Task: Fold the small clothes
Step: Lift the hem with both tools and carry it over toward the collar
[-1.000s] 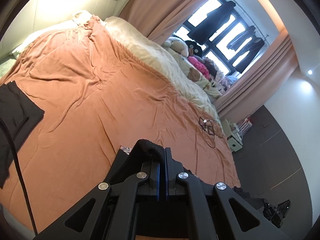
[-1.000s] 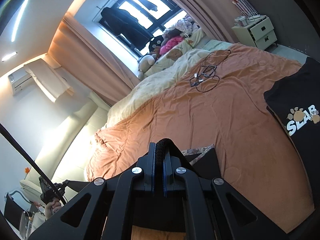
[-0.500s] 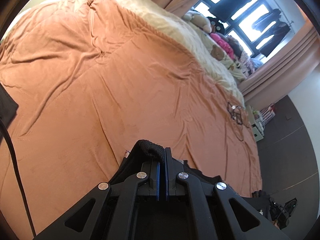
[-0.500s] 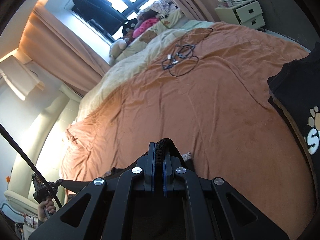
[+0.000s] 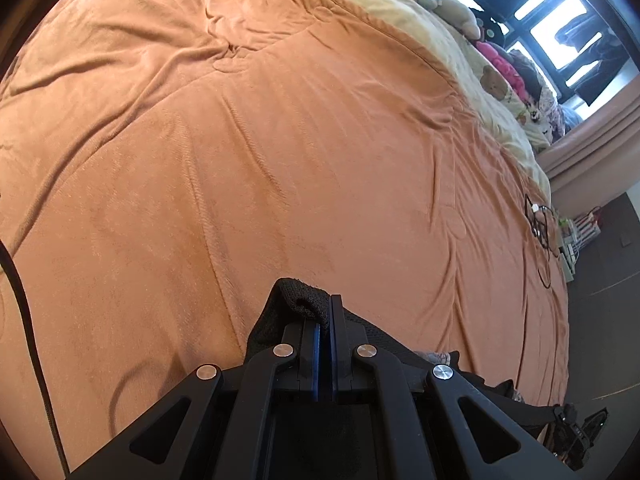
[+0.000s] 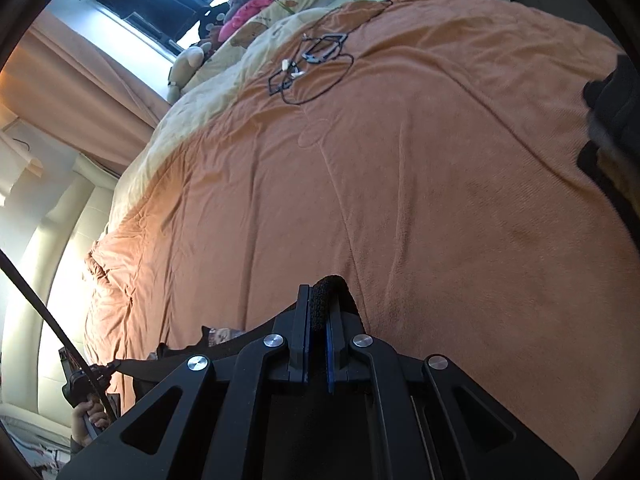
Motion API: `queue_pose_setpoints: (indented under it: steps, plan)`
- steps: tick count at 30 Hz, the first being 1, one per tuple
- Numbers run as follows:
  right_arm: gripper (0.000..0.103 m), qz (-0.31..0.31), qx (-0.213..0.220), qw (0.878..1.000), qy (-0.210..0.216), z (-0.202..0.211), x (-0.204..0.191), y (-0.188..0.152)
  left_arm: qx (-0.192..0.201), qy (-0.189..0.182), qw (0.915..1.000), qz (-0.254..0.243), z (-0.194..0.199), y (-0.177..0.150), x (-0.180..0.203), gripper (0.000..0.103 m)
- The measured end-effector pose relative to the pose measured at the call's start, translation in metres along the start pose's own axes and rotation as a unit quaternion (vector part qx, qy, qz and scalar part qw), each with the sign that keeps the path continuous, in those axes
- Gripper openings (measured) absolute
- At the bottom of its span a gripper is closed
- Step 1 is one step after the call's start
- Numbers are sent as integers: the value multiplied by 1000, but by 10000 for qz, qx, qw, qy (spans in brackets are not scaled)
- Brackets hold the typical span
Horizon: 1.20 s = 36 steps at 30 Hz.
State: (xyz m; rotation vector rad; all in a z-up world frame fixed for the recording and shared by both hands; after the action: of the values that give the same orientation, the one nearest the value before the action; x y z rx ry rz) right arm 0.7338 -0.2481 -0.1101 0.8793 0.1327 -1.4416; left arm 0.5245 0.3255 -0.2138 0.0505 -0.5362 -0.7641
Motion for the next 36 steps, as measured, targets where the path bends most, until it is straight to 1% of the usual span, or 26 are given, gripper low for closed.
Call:
queue_pose_setpoints:
  steps: [2,5,9,12,17,19,20,24,25,27,30,32,33,36]
  plan:
    - [2,5,85,9999,53,1,-2,4,79,-8,9999,-103,8,-3,3,3]
    - [2,79,186,9997,149,14,-8,0,149,-94,9997,-154,28,-11,5,3]
    - [2,118,325,9990,297,48,-18,-13,279,-259,9992,-155,69,-21,10,3]
    - [2,223,473,9978,419,84,-28,-29,508,-361,9976,-296,115,-36,17,3]
    - [2,351,705,9950,619,141,-22,-67,792,-555,9945,-404,179,-62,23,3]
    - [2,412,827,9932,715,168,-26,-81,937,-644,9925,-452,208,-74,24,3]
    - [2,447,882,9922,755,178,-24,-88,978,-673,9919,-458,217,-79,25,3]
    - [2,612,1152,9869,948,230,-30,-120,1207,-842,9877,-523,268,-106,27,3]
    - [2,648,1195,9858,986,236,-27,-127,1279,-880,9862,-573,282,-116,27,3]
    - [2,716,1291,9833,1063,260,-23,-147,1348,-906,9846,-645,297,-127,26,3]
    - [2,721,1298,9826,1120,271,-13,-164,1326,-929,9848,-623,307,-142,20,3]
    - [2,711,1284,9824,1156,272,-9,-169,1275,-988,9854,-550,309,-146,16,3]
    - [2,752,1293,9821,1142,276,-8,-172,1280,-981,9853,-560,310,-146,15,3]
    - [2,821,1290,9827,1048,267,-5,-167,1262,-890,9866,-533,303,-141,9,3]
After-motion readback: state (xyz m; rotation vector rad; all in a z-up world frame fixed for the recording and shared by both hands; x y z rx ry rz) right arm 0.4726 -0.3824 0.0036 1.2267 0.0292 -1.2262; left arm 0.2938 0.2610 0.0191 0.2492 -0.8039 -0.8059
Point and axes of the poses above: each gripper's, at about its wrist camera, not at the fingertips, and z roughly against the way its jaws point, x to its right, y to its top, the point moved 9 cm from there along -z, roughly the way its jaws point, and after that the axes turned 9 degrees about -x, right-handed, at the moved point
